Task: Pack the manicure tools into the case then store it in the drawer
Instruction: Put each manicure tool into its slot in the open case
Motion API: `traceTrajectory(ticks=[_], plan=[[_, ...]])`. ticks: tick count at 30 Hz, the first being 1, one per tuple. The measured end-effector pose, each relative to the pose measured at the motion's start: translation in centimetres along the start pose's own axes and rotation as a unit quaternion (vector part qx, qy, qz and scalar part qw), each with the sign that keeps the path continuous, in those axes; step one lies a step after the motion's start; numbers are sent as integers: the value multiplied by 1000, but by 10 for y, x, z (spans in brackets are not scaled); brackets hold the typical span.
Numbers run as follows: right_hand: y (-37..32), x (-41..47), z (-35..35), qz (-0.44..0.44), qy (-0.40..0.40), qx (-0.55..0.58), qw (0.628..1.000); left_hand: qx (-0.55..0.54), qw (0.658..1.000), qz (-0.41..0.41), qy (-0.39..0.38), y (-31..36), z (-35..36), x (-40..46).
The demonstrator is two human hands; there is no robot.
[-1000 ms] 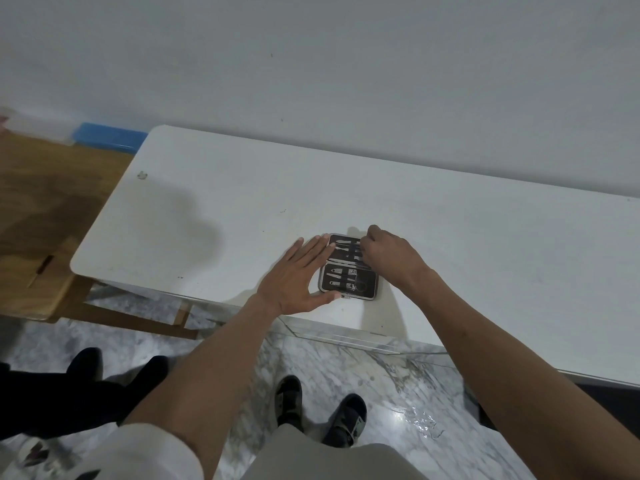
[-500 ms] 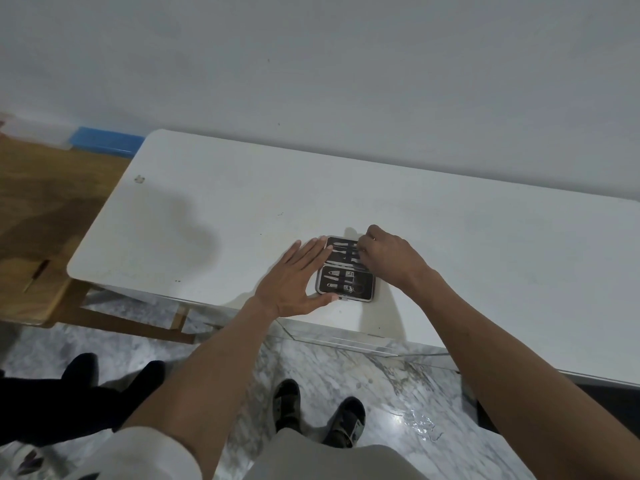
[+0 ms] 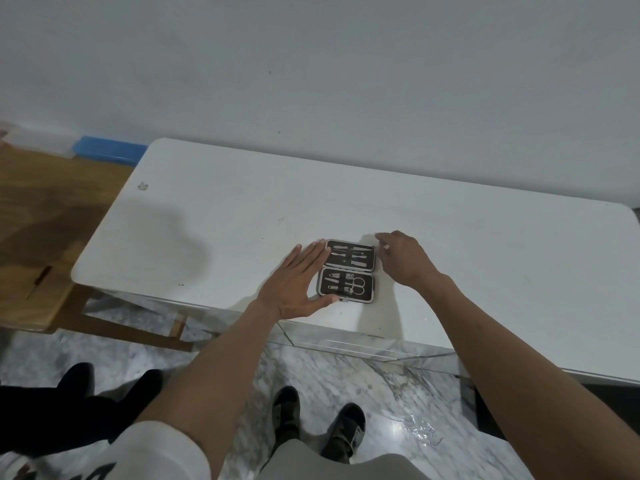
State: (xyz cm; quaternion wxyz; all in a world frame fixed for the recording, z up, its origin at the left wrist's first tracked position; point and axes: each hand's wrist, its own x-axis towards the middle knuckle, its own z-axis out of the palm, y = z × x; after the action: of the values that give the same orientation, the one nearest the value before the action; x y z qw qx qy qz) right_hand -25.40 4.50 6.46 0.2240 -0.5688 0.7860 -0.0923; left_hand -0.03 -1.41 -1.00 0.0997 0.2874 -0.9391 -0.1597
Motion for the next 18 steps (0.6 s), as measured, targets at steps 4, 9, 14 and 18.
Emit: traceTrajectory(ticks=[4,9,14,18], plan=[[-4,5,-2,12,-7,34,999,-5,1000,0,2,0,1,0],[-7,8,-2,36,-11,77,996,-6,1000,-5,-7,-1,2,0],[-8,8,-2,40,-6,89,995,-4,1000,-8,-19,-2,1,1],[-9,5,-5,32,9,95,995,-15,1000,-6,-21,-1,-2,1]])
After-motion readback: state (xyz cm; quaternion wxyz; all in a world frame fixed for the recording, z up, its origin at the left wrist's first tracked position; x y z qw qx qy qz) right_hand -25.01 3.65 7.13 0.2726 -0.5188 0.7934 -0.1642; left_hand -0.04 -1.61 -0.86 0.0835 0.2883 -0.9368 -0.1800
